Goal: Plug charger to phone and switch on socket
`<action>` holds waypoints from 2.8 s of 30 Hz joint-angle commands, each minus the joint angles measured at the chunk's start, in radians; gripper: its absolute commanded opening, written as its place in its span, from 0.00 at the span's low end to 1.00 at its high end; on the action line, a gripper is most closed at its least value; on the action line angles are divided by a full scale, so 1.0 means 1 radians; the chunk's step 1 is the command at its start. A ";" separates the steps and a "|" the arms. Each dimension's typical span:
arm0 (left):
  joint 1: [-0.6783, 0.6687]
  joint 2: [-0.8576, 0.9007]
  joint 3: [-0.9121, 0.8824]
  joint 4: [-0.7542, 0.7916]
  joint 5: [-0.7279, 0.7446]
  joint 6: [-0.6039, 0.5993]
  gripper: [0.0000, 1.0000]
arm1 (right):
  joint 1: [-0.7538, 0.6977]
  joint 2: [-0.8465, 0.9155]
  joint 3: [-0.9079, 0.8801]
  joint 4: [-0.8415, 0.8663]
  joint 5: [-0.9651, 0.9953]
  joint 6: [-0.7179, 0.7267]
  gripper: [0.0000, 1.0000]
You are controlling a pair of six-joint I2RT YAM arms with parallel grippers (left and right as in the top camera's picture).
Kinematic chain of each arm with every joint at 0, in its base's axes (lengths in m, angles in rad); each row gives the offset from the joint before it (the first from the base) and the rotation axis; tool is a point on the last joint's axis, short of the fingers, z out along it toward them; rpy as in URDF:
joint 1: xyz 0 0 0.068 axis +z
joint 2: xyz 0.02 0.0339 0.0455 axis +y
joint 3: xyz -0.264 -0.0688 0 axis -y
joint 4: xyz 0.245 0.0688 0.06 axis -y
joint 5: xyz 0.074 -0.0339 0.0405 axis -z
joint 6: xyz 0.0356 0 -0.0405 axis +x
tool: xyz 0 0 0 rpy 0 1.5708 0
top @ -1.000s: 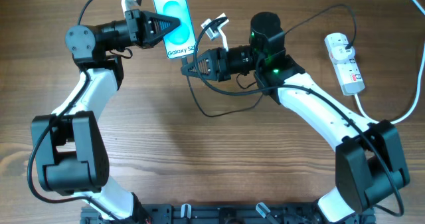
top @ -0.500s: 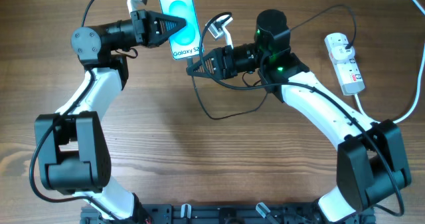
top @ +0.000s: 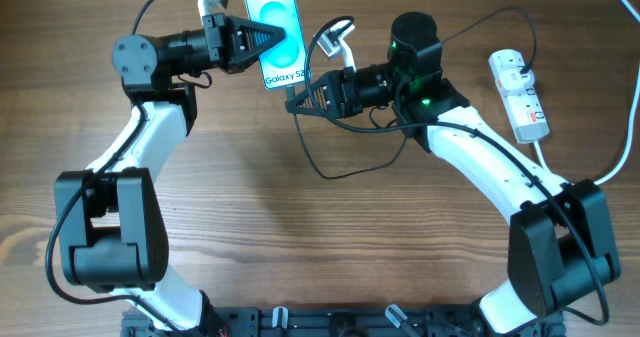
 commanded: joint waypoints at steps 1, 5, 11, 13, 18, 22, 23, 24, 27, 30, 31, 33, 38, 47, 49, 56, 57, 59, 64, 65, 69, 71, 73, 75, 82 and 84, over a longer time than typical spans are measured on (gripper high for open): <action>-0.036 -0.009 -0.001 0.009 0.151 0.016 0.04 | -0.038 -0.002 0.017 0.024 0.134 -0.003 0.04; -0.036 -0.009 -0.001 0.009 0.151 0.016 0.04 | -0.045 -0.002 0.018 0.025 0.142 0.002 0.04; -0.036 -0.009 -0.001 0.009 0.151 0.016 0.04 | -0.045 -0.002 0.018 0.077 0.165 0.037 0.04; -0.036 -0.009 -0.001 0.009 0.151 0.016 0.04 | -0.045 -0.002 0.018 0.092 0.186 0.046 0.04; -0.036 -0.010 -0.001 0.009 0.151 0.016 0.04 | -0.046 -0.002 0.018 0.096 0.221 0.047 0.05; -0.031 -0.009 -0.001 0.009 0.151 0.016 0.04 | -0.050 -0.002 0.018 0.094 0.225 0.031 1.00; -0.030 -0.010 -0.001 0.009 0.151 0.016 0.04 | -0.055 -0.002 0.018 0.090 0.195 -0.014 1.00; -0.029 -0.009 -0.001 0.009 0.151 0.016 0.04 | -0.058 -0.002 0.018 0.079 0.172 -0.048 1.00; -0.029 -0.009 -0.001 0.009 0.151 0.016 0.04 | -0.063 -0.002 0.017 0.060 0.145 -0.066 1.00; -0.029 -0.009 -0.001 0.009 0.151 0.016 0.04 | -0.063 -0.002 0.017 0.060 0.114 -0.066 0.97; -0.029 -0.009 -0.001 0.009 0.151 0.016 0.04 | -0.063 -0.002 0.017 0.060 0.110 -0.066 0.93; -0.030 -0.009 -0.001 0.009 0.151 0.016 0.04 | -0.056 -0.002 0.017 0.057 0.109 -0.066 0.77; -0.031 -0.009 -0.001 0.007 0.151 0.016 0.04 | -0.008 -0.002 0.017 0.057 0.115 -0.083 0.60; -0.031 -0.009 -0.001 0.007 0.151 0.016 0.04 | -0.008 -0.002 0.017 0.058 0.153 -0.082 0.17; -0.031 -0.009 -0.001 0.007 0.151 0.016 0.04 | -0.008 -0.002 0.017 0.058 0.153 -0.082 0.09; -0.029 -0.009 -0.001 0.008 0.150 0.019 0.51 | -0.008 -0.002 0.017 0.040 0.156 -0.085 0.04; -0.028 -0.009 -0.001 0.008 0.150 0.021 0.61 | -0.008 -0.002 0.017 0.018 0.158 -0.088 0.04; -0.024 -0.009 -0.001 0.008 0.150 0.021 0.77 | -0.008 0.000 0.017 -0.046 0.171 -0.130 0.04; 0.000 -0.008 -0.001 0.008 0.150 0.034 1.00 | -0.008 0.019 0.016 -0.282 0.241 -0.281 0.04; 0.002 -0.008 -0.001 0.008 0.149 0.051 1.00 | -0.008 0.027 0.016 -0.336 0.269 -0.315 0.04; 0.002 -0.006 -0.001 0.007 0.147 0.073 1.00 | -0.008 0.045 0.016 -0.567 0.439 -0.439 0.04; 0.002 -0.005 -0.001 0.007 0.146 0.073 1.00 | -0.008 0.047 -0.011 -0.613 0.533 -0.452 0.05; 0.002 -0.005 -0.001 0.007 0.146 0.072 1.00 | -0.008 0.047 -0.074 -0.611 0.603 -0.448 0.04; 0.002 -0.005 -0.001 0.007 0.145 0.073 1.00 | -0.008 0.047 -0.109 -0.601 0.602 -0.449 0.04; 0.002 -0.005 -0.001 0.007 0.142 0.114 1.00 | -0.013 0.047 -0.111 -0.087 0.225 -0.156 0.04; 0.002 -0.003 -0.001 0.007 0.141 0.126 1.00 | -0.013 0.047 -0.111 0.004 0.181 -0.086 0.04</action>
